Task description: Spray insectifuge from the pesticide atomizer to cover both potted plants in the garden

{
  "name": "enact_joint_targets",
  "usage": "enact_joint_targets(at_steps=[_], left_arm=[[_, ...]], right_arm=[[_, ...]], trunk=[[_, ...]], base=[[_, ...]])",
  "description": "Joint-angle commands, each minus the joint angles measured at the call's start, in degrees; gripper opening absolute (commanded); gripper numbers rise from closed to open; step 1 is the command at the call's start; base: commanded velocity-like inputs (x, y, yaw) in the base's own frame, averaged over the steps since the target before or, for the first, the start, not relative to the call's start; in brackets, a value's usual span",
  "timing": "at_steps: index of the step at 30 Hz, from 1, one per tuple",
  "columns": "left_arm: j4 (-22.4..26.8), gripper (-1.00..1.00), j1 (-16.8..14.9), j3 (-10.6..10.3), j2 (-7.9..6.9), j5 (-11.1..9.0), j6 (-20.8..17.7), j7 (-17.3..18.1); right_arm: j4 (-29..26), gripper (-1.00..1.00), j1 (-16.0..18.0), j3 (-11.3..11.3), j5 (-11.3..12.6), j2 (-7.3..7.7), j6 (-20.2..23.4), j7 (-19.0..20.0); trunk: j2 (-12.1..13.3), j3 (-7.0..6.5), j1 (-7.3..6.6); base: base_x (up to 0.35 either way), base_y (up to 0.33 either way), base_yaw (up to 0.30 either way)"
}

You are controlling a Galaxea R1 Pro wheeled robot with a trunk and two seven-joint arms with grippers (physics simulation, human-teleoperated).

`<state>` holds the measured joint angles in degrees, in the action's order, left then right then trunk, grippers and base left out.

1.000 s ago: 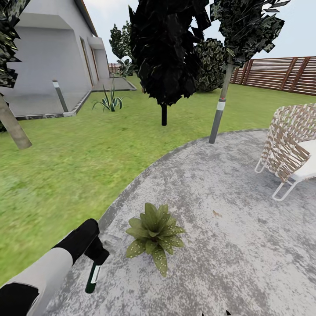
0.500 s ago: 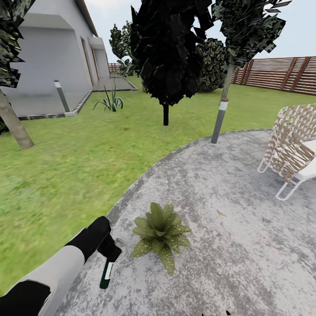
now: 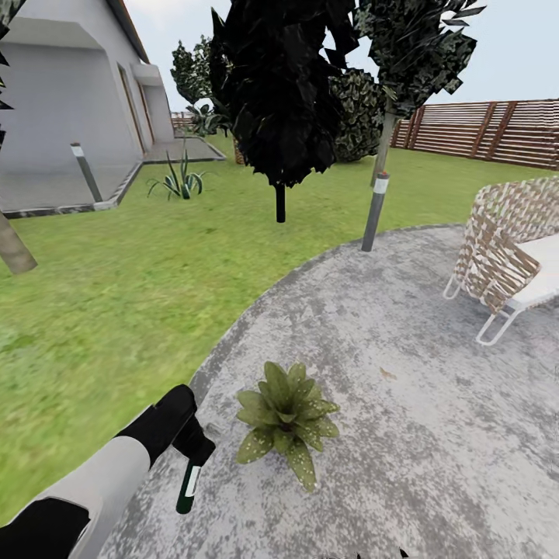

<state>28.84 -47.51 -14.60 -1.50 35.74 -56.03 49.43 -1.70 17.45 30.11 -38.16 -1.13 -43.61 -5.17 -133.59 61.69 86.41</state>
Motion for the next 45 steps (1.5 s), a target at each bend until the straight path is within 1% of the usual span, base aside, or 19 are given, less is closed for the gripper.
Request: enact_joint_targets(at_steps=[1,10,19,21,22,23,25,26,27,28,30,33,36,38,42,45], left_arm=[[0.2,-1.00,0.0,-0.1,-0.12,0.5,-0.1,0.6],[0.2,-1.00,0.0,0.2,-0.19,0.5,-0.3,0.7],[0.2,-1.00,-0.6,0.1,0.23,0.5,-0.8,0.7],[0.2,-1.00,-1.9,-0.1,0.56,0.4,-1.0,0.9],[-0.5,-1.00,-4.5,-0.6,0.60,0.3,-1.2,1.0],[-0.7,-1.00,-5.6,-1.3,0.43,0.2,-1.2,1.2],[-0.8,-1.00,-6.3,-3.4,0.17,0.2,-1.3,2.2],[-0.9,-1.00,-6.5,-5.2,0.09,0.2,-1.3,3.3],[-0.8,-1.00,-6.6,-8.0,0.07,0.2,-1.3,5.5],[-0.8,-1.00,-6.7,-9.7,0.08,0.2,-1.3,7.7],[-0.7,-1.00,-7.1,-11.4,0.16,0.4,-1.2,11.0],[-0.6,-1.00,-7.8,-12.0,0.72,1.3,-1.2,12.9],[-0.7,-1.00,-7.9,-12.2,2.15,1.5,-1.3,13.3],[-0.8,-1.00,-7.9,-12.2,2.61,2.4,-1.3,13.3],[-0.8,-1.00,-7.9,-12.2,2.72,3.0,-1.3,13.3],[-0.8,-1.00,-7.7,-12.2,2.71,3.1,-1.3,13.3]], right_arm=[[0.0,1.00,0.0,0.1,-0.6,-0.02,-0.1,-0.5],[0.0,1.00,0.0,0.1,-0.6,-0.02,-0.1,-0.5],[0.0,1.00,0.0,0.1,-0.6,-0.02,-0.1,-0.5],[0.0,1.00,0.0,0.1,-0.6,-0.02,-0.1,-0.5],[0.0,1.00,0.0,0.1,-0.6,-0.02,-0.1,-0.5],[0.0,1.00,0.0,0.1,-0.6,-0.02,-0.1,-0.5],[0.0,1.00,0.0,0.1,-0.6,-0.02,-0.1,-0.5],[0.0,1.00,0.0,0.1,-0.6,-0.02,-0.1,-0.5],[0.0,1.00,0.0,0.1,-0.6,-0.02,-0.1,-0.5],[0.0,1.00,0.0,0.1,-0.6,-0.02,-0.1,-0.5],[0.0,1.00,0.0,0.1,-0.6,-0.02,-0.1,-0.5],[0.0,1.00,0.0,0.1,-0.6,-0.02,-0.1,-0.5],[0.0,1.00,0.0,0.1,-0.6,-0.02,-0.1,-0.6],[0.0,1.00,0.0,0.1,-0.6,-0.02,-0.1,-0.6],[0.0,1.00,0.0,0.1,-0.6,-0.02,-0.1,-0.6],[0.0,1.00,0.0,0.1,-0.6,-0.02,-0.1,-0.6]], trunk=[[0.0,0.05,-0.01],[0.0,0.05,-0.01],[0.0,0.05,-0.01],[0.0,0.05,-0.01],[0.0,0.05,-0.01],[0.0,0.05,-0.01],[0.0,0.05,-0.01],[0.0,0.05,-0.01],[0.0,0.05,-0.01],[0.0,0.05,-0.01],[0.0,0.05,-0.01],[0.0,0.05,-0.01],[0.0,0.05,-0.01],[0.0,0.05,-0.01],[0.0,0.05,-0.01],[0.0,0.05,-0.01]], base=[[-0.052,0.009,-0.299],[-0.195,0.203,-0.300],[0.143,0.303,-0.300],[0.191,0.301,-0.269],[0.177,0.289,-0.084],[0.131,0.196,-0.043],[0.055,0.082,-0.018],[0.022,0.033,-0.007],[0.009,0.013,-0.003],[0.005,0.007,-0.002],[0.002,0.003,-0.001],[0.000,0.000,0.000],[0.000,0.000,0.000],[0.008,0.038,0.000],[0.079,0.209,-0.005],[0.034,0.167,-0.171]])
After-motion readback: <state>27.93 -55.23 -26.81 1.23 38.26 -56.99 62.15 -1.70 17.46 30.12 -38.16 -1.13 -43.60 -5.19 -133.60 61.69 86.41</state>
